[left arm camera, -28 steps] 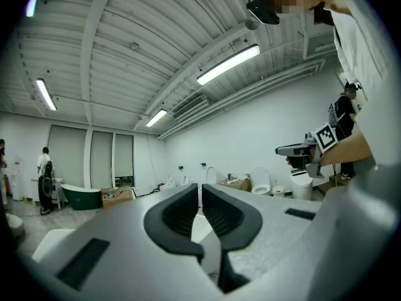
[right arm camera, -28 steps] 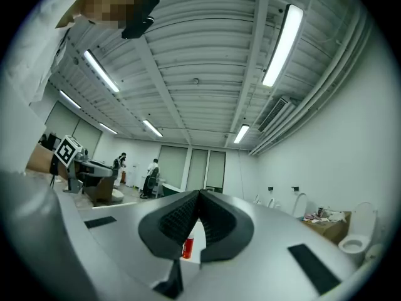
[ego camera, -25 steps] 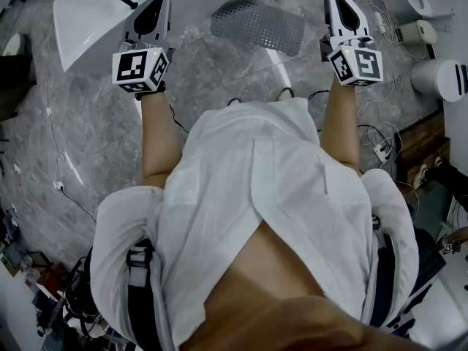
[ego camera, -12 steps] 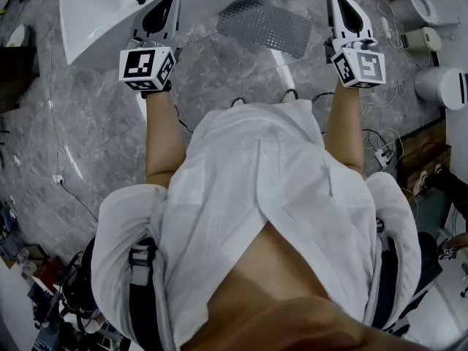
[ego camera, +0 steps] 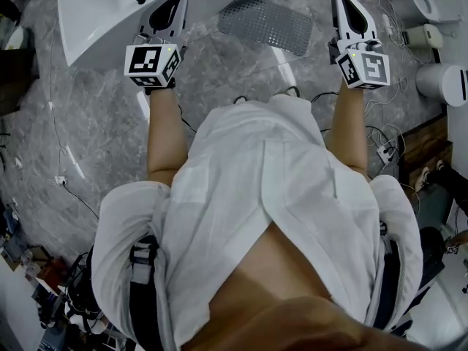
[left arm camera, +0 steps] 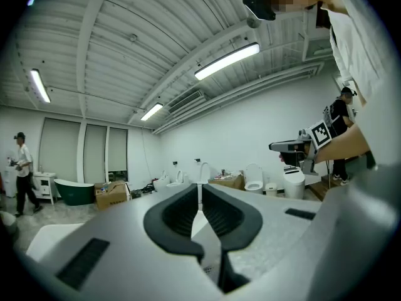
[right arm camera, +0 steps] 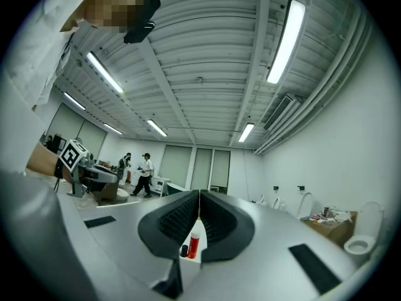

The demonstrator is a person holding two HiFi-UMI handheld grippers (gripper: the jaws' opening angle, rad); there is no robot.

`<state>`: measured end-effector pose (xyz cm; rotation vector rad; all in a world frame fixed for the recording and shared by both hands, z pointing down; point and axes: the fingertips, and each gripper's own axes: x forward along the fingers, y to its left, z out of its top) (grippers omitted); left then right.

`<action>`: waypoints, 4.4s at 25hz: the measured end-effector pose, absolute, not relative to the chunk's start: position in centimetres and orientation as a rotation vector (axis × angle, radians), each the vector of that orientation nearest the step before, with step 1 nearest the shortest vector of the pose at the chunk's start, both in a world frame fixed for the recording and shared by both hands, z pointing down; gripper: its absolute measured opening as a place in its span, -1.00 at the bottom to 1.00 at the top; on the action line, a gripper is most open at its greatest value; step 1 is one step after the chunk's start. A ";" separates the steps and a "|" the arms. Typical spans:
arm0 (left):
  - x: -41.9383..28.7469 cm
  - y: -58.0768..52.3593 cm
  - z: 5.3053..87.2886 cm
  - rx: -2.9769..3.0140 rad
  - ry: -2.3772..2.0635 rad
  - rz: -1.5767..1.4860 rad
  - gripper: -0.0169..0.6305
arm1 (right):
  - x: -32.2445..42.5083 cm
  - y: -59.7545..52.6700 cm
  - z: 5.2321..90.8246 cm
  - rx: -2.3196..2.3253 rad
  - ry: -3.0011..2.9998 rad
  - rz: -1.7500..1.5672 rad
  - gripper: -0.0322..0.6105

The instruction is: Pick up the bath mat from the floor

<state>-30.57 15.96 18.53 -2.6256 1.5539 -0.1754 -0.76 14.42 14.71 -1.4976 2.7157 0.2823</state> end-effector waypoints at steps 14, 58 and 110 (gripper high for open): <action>-25.7 9.0 20.2 -2.696 1.463 -0.222 -0.87 | 4.3 8.8 16.8 -1.608 2.663 0.199 -0.81; -14.1 -22.5 38.1 -3.015 1.087 -0.635 -0.87 | 4.0 -23.0 25.5 -1.550 2.819 -0.066 -0.81; -14.1 -25.2 93.9 -2.752 0.793 -1.819 -0.51 | 4.8 -27.1 58.3 -1.402 2.797 -0.142 -0.80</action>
